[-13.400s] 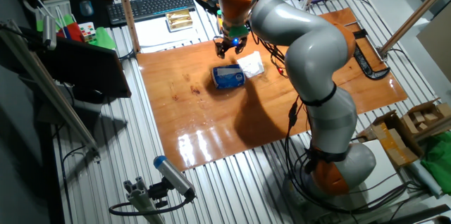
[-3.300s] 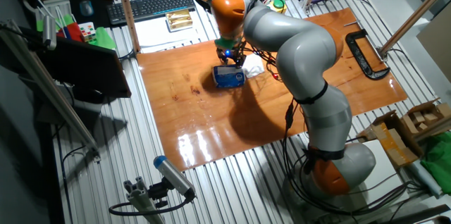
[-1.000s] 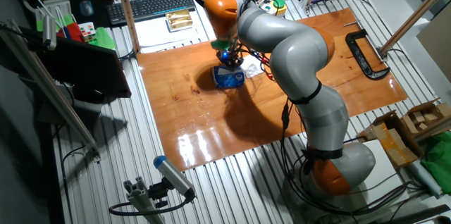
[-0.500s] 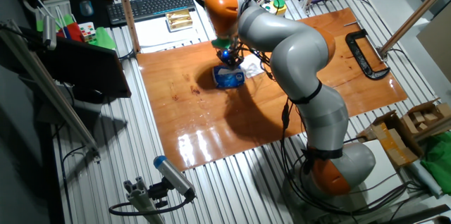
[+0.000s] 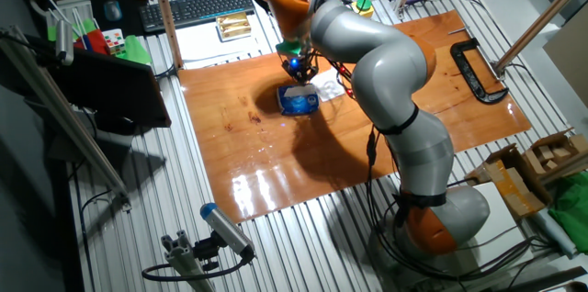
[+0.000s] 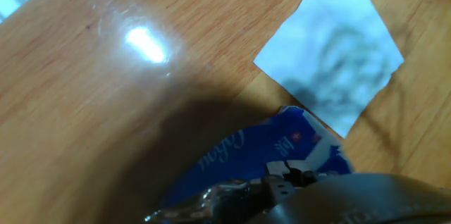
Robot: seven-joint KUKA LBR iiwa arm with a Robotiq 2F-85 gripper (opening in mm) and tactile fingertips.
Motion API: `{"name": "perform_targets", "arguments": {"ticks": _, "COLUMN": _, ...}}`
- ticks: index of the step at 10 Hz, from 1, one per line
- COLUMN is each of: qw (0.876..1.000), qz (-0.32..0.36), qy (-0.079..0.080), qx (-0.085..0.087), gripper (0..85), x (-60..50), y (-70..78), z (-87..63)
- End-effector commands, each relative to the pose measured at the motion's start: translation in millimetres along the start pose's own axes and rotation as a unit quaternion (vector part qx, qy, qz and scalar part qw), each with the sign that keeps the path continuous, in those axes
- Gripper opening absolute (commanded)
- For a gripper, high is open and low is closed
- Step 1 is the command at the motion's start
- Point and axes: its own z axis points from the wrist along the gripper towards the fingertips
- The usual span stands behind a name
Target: Pull out a napkin
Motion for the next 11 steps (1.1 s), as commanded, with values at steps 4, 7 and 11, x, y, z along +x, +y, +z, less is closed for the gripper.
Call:
{"name": "perform_targets", "arguments": {"ticks": 4, "qw": 0.999, "qz": -0.034, "qy": 0.006, "qx": 0.001, "gripper": 0.7, "x": 1.2, "y": -11.4, "z": -26.0}}
{"name": "perform_targets", "arguments": {"ticks": 7, "qw": 0.998, "qz": -0.060, "qy": 0.014, "qx": -0.007, "gripper": 0.7, "x": 2.7, "y": -20.7, "z": -41.4}}
{"name": "perform_targets", "arguments": {"ticks": 11, "qw": 0.995, "qz": -0.096, "qy": 0.028, "qx": -0.030, "gripper": 0.7, "x": 5.6, "y": -35.3, "z": -58.3}}
